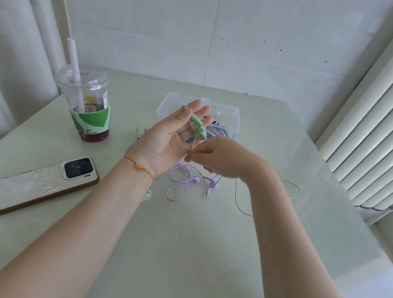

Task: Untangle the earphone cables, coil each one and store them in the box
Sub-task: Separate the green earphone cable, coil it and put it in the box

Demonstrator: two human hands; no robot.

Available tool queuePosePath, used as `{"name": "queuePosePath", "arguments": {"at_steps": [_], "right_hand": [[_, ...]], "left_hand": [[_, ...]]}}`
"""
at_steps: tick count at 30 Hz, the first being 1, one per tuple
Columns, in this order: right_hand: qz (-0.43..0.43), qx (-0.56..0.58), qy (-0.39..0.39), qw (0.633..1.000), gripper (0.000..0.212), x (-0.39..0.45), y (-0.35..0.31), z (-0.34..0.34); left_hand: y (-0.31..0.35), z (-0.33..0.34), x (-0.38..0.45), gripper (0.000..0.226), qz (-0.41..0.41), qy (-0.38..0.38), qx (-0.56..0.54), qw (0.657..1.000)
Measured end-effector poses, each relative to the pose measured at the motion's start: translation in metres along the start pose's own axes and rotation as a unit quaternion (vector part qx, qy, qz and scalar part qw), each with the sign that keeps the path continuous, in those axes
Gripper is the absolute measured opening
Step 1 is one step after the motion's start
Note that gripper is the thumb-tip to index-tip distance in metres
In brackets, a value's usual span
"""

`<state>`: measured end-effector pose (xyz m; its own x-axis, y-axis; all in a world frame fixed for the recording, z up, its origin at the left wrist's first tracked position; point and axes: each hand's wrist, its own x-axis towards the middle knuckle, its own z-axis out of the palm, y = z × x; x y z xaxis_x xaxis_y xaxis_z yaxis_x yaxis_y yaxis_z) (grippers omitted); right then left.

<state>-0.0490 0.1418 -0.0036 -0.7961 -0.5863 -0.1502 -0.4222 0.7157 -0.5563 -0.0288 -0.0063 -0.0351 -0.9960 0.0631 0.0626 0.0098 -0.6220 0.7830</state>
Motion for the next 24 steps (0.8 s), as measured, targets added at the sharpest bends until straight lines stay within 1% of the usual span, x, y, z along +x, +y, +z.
{"name": "queuePosePath", "arguments": {"at_steps": [5, 9, 13, 15, 18, 21, 23, 24], "right_hand": [[0.015, -0.028, 0.008, 0.999, 0.027, 0.002, 0.003, 0.0], [0.017, -0.035, -0.004, 0.999, 0.028, 0.002, 0.002, 0.001], [0.015, -0.025, 0.022, 0.999, 0.028, 0.0, -0.002, -0.003], [0.01, -0.024, 0.03, 0.999, 0.026, -0.001, -0.003, -0.004], [-0.003, -0.012, 0.04, 0.999, 0.023, -0.005, -0.008, -0.007], [-0.023, 0.007, 0.096, 0.995, 0.019, -0.007, -0.008, -0.014], [-0.028, 0.018, 0.147, 0.989, 0.019, -0.006, -0.004, -0.017], [-0.027, 0.022, 0.171, 0.985, 0.02, -0.005, -0.002, -0.019]], "left_hand": [[0.002, 0.002, -0.003, 0.026, -0.009, -0.007, -0.005, 1.0], [0.0, -0.006, 0.001, 0.023, 0.005, 0.031, 0.025, 0.999], [-0.004, -0.015, 0.004, 0.021, 0.008, 0.065, 0.06, 0.996], [-0.007, -0.015, 0.004, 0.019, 0.014, 0.077, 0.109, 0.991], [-0.011, -0.012, 0.003, 0.015, 0.023, 0.098, 0.206, 0.973], [-0.013, -0.011, 0.002, 0.026, 0.007, 0.093, 0.276, 0.957], [-0.013, -0.009, 0.002, 0.024, -0.017, 0.076, 0.296, 0.952], [-0.013, -0.007, 0.002, 0.026, -0.031, 0.063, 0.293, 0.953]]}}
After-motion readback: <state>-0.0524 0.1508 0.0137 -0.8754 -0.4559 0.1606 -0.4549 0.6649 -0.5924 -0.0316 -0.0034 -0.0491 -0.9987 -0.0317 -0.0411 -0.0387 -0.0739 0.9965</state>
